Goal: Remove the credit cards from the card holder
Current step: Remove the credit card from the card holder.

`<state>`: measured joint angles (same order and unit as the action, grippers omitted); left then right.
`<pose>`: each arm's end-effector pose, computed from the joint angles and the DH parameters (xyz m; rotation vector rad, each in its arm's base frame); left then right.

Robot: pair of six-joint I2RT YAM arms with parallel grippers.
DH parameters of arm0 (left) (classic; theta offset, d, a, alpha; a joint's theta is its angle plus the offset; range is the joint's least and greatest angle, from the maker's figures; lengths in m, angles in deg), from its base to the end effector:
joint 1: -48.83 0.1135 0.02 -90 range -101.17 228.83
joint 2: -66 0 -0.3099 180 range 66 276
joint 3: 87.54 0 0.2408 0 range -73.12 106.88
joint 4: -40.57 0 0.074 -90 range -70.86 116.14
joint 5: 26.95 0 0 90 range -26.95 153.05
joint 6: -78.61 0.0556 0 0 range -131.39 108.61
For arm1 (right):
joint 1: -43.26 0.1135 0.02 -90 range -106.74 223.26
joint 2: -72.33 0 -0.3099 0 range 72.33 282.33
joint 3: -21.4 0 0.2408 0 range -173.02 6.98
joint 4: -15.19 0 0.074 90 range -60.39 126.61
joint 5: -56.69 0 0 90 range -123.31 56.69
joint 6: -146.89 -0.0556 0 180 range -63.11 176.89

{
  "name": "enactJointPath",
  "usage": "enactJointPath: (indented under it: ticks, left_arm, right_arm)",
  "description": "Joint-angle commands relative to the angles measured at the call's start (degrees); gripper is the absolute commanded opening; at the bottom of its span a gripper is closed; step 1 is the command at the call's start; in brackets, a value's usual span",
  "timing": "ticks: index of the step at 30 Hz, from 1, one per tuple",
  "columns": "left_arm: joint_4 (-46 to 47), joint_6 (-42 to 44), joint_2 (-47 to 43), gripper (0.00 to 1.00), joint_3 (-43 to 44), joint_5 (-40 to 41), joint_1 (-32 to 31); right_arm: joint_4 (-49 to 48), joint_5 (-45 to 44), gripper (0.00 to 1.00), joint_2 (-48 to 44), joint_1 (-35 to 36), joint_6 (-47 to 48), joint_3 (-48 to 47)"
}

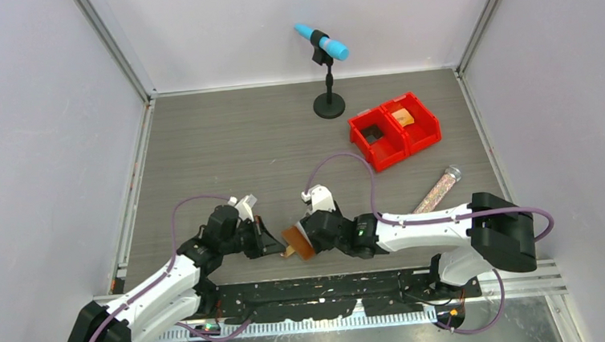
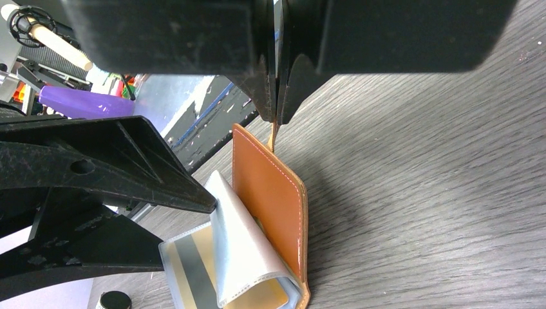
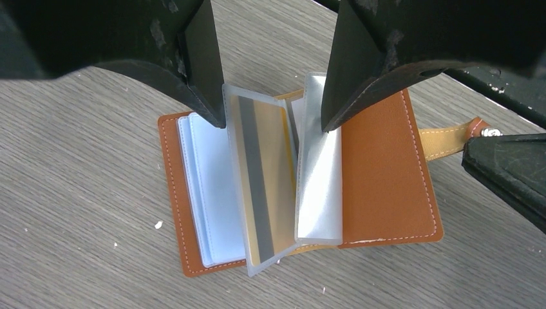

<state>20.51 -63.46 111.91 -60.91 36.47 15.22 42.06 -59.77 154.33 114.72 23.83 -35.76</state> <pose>0.0923 -0.0912 0.1781 -0.1255 2.5201 -1.2414 0.1100 0.2501 0.2221 -0.5951 2.2955 0.3088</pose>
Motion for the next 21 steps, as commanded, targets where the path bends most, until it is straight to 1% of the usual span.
enactJointPath:
  ticks: [1,8,9,14,21]
  left_arm:
    - [0.29,0.83,0.14,0.0,1.91,0.0,0.03]
    - [0.28,1.09,0.58,0.0,2.03,0.06,0.03]
    - [0.27,1.12,0.66,0.0,2.11,0.05,0.03]
    - [0.36,1.19,0.59,0.0,2.03,-0.04,0.05]
    - [0.18,1.19,0.18,0.0,1.95,-0.12,0.03]
  right_arm:
    - [-1.72,-0.84,0.63,-1.68,-0.44,0.66,-0.05]
    - [0.68,-1.77,0.64,-1.55,-0.44,1.49,-1.55]
    - [1.47,-2.0,0.67,-1.48,-0.4,1.81,-1.77]
    - [2.63,-2.39,0.7,-1.62,-0.45,2.83,-2.56]
    - [5.42,-3.36,0.8,-0.03,-0.36,3.45,-4.48]
